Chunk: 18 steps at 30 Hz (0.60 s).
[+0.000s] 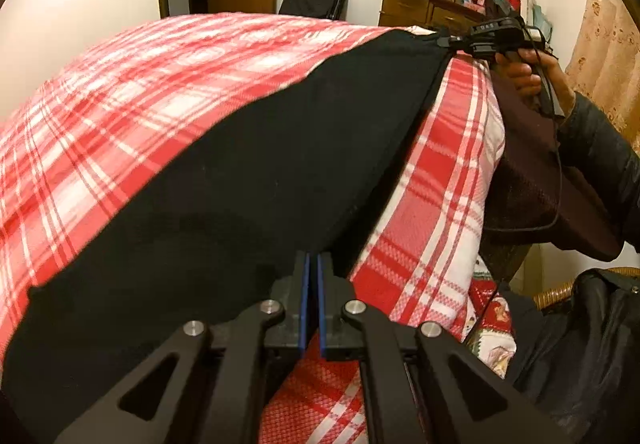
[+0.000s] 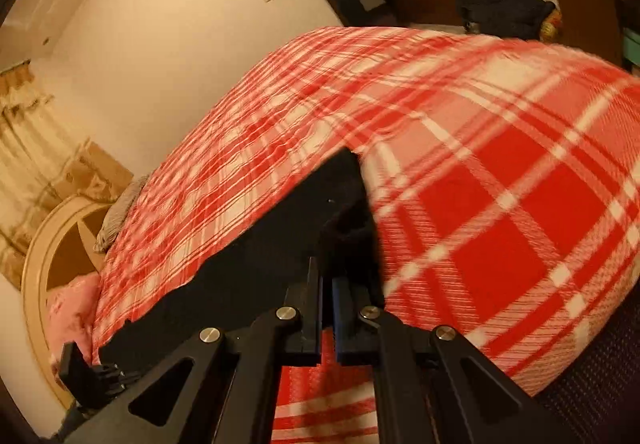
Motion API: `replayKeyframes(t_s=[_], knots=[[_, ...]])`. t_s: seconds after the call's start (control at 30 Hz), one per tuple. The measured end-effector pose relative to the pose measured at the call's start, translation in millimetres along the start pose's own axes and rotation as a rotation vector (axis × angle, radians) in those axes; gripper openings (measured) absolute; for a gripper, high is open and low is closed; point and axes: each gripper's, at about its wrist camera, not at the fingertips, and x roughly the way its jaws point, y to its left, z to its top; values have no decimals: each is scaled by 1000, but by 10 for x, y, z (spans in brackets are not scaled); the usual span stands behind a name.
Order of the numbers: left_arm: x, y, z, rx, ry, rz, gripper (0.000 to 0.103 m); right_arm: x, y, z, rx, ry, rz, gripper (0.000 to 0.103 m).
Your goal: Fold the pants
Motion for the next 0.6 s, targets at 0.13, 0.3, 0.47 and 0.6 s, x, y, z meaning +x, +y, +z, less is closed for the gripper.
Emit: replayKeyframes(t_s=[0.13, 0.3, 0.47, 0.6], knots=[[62, -22, 3, 7, -2, 6, 4, -140, -62, 72, 62, -55, -26, 13], [76, -54, -23, 31, 7, 21, 4, -348, 225, 65, -16, -131, -135, 18], [87, -47, -12, 27, 3, 23, 4, -302, 471, 23, -59, -119, -281, 18], [76, -41, -26, 29, 2, 15, 4, -306, 238, 54, 12, -123, -264, 18]])
